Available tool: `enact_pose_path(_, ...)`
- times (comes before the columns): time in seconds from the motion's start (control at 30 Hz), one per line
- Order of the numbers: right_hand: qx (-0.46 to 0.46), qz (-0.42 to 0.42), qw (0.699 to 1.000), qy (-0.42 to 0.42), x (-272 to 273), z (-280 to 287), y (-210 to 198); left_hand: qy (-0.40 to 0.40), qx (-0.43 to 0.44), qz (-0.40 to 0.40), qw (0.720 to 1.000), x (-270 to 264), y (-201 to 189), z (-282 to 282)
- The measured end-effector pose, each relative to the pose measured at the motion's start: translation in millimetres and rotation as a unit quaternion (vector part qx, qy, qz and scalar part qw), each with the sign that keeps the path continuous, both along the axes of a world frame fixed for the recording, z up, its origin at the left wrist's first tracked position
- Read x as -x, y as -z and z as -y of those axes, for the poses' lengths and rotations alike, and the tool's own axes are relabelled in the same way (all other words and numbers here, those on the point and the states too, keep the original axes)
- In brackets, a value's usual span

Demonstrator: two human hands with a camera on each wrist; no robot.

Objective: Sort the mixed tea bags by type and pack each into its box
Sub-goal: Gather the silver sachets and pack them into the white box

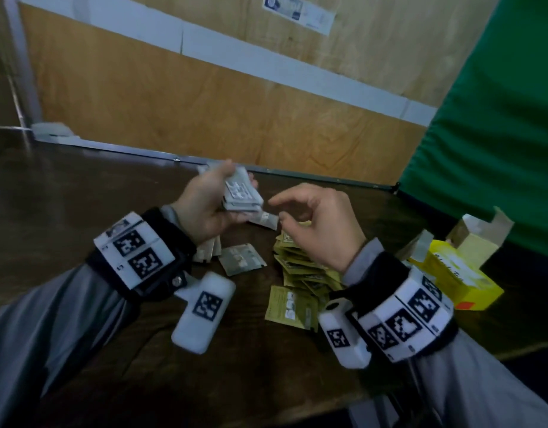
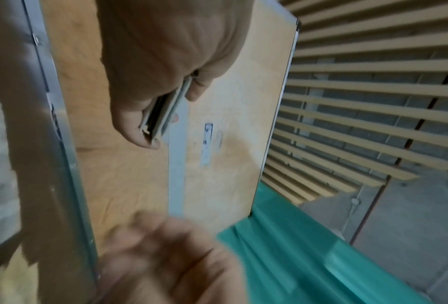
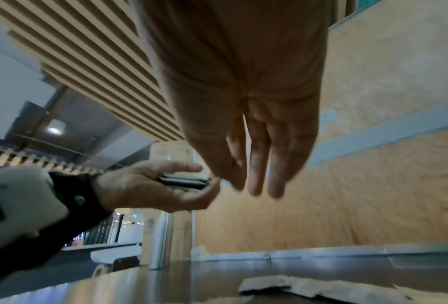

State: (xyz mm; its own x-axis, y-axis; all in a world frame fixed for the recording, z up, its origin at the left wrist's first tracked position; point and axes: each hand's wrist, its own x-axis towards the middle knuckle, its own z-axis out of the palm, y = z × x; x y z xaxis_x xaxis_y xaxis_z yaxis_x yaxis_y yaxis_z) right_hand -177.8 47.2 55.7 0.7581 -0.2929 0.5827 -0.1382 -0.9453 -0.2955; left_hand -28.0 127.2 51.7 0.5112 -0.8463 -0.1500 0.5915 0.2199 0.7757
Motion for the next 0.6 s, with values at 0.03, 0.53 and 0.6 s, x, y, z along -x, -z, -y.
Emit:
enact_pose_path(0.03,-0.02,-0.027,0.999,0.029,-7,3,0,-0.027,-0.003,0.002,1.0,-10,-3,-3)
enact_pose_path(0.53,-0.064,-0.583,0.81,0.024,-120,33,32,-0.085,0.038,-0.028,0.995,-65,-9,-9)
enact_pose_path(0.6,-0.045,-0.572,0.818,0.043,-121,35,32,-0.079,0.032,0.001,0.996,-68,-6,-7)
